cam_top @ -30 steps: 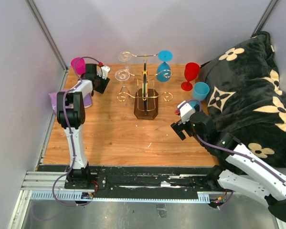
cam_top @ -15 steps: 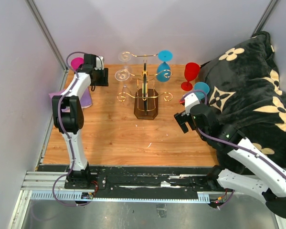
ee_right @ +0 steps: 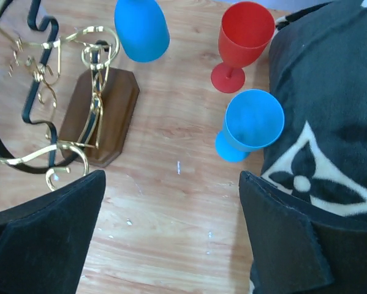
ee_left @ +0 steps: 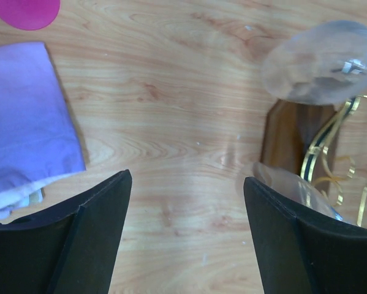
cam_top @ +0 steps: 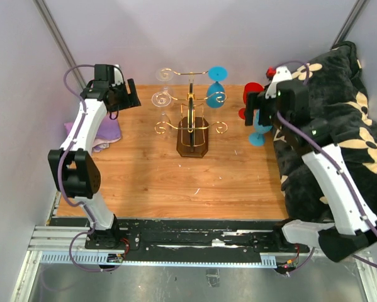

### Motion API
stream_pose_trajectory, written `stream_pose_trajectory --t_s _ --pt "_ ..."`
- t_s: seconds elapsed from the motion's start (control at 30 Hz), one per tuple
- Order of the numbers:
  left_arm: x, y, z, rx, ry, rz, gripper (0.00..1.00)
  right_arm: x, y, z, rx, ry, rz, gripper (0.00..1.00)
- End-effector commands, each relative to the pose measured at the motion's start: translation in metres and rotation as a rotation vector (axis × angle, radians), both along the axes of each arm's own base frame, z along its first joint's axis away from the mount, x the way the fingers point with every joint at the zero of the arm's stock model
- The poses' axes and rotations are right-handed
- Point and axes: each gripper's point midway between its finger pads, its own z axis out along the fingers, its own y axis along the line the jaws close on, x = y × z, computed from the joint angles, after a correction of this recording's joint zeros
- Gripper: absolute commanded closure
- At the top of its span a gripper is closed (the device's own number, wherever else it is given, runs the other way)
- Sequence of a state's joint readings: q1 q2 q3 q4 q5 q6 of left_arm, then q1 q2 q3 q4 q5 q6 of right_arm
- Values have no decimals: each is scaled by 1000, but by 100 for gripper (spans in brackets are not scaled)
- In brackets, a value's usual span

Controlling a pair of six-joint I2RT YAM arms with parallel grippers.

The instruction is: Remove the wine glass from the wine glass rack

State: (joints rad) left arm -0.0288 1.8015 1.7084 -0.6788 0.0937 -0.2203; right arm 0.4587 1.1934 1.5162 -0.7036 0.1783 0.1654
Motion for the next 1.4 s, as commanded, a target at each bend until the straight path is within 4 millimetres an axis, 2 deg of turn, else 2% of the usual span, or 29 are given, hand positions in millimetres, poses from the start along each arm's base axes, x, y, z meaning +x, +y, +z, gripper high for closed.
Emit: stream_pose_trajectory --t_s 0.0,0.07,0.13,0.2,0.37,0.43,0.53,0.6,0.73,0.97,1.03,1.27,1.37 --pt "-14 -15 58 -114 -147 4 20 38 15 18 176 34 60 10" --pt "-20 -18 76 -138 -190 -1 19 66 23 18 270 60 81 11" --pt "-27 -23 92 -154 -228 -26 19 91 29 18 438 60 120 14" --pt "-34 -26 99 -171 -242 -39 19 117 32 19 558 47 150 17" --pt "-46 -34 117 -207 -302 -70 19 172 37 2 641 98 175 17" --pt "-50 -35 121 -213 -321 -72 19 192 41 2 691 83 206 18" --pt "-55 -39 123 -226 -336 -79 19 212 53 -2 773 66 270 24" --pt "-57 -45 112 -249 -326 -90 20 223 55 -10 809 70 264 26" --pt "-61 -45 100 -251 -310 -87 20 229 59 -18 855 63 272 30" --pt "-65 -46 121 -256 -363 -95 20 236 63 -11 886 34 292 38" --pt "-66 -46 121 -256 -361 -95 20 244 66 -22 891 61 282 39" --pt "-69 -49 114 -275 -353 -106 20 251 86 -32 827 110 296 48" --pt "-69 -49 113 -273 -349 -104 21 250 91 -33 827 121 310 63"
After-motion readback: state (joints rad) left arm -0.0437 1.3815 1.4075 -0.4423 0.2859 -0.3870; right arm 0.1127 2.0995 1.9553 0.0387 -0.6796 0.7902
